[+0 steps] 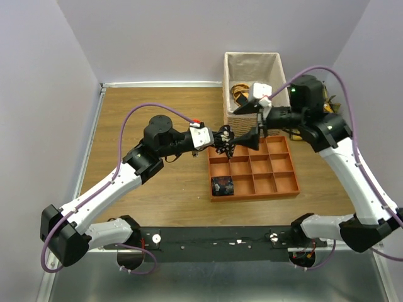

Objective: Roll the ties
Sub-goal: Place the tie in the storage box.

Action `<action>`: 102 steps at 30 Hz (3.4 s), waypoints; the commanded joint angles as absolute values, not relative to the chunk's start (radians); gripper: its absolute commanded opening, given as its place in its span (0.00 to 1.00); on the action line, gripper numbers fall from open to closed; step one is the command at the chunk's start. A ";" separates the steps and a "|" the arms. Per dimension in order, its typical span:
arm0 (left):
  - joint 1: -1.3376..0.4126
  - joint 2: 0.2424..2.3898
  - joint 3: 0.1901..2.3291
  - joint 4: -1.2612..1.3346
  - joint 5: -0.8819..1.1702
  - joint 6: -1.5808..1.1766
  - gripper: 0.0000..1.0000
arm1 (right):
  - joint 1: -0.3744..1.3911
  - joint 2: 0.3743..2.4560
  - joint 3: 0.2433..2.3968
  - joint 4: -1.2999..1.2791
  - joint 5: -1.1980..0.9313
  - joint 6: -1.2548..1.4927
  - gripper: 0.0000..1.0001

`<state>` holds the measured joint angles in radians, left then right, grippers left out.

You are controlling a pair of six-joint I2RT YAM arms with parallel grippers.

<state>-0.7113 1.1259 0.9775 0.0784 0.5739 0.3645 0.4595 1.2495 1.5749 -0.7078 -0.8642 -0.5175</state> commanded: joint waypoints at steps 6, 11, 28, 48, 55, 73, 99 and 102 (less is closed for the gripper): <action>-0.715 1.126 1.017 0.032 0.629 0.380 0.00 | 0.564 1.293 1.503 -0.738 -0.763 -0.511 0.99; -0.716 1.129 1.019 0.034 0.634 0.376 0.00 | 0.575 1.324 1.511 -0.747 -0.735 -0.525 0.94; -0.716 1.120 0.977 0.150 0.722 0.267 0.00 | 0.583 1.365 1.494 -0.741 -0.738 -0.595 0.43; -0.710 1.123 0.974 0.183 0.750 0.248 0.00 | 0.583 1.351 1.454 -0.764 -0.712 -0.626 0.62; -0.710 1.121 0.974 0.193 0.753 0.235 0.00 | 0.583 1.358 1.442 -0.753 -0.692 -0.623 0.49; -0.684 1.098 0.902 0.221 0.695 0.229 0.99 | 0.581 1.331 1.272 -0.591 -0.669 -0.623 0.01; -0.578 0.994 0.762 0.235 0.678 0.219 0.99 | 0.469 1.345 0.693 0.250 -0.407 -0.144 0.01; -0.577 0.999 0.759 0.258 0.686 0.216 0.99 | 0.468 1.362 0.731 0.166 -0.310 -0.074 0.01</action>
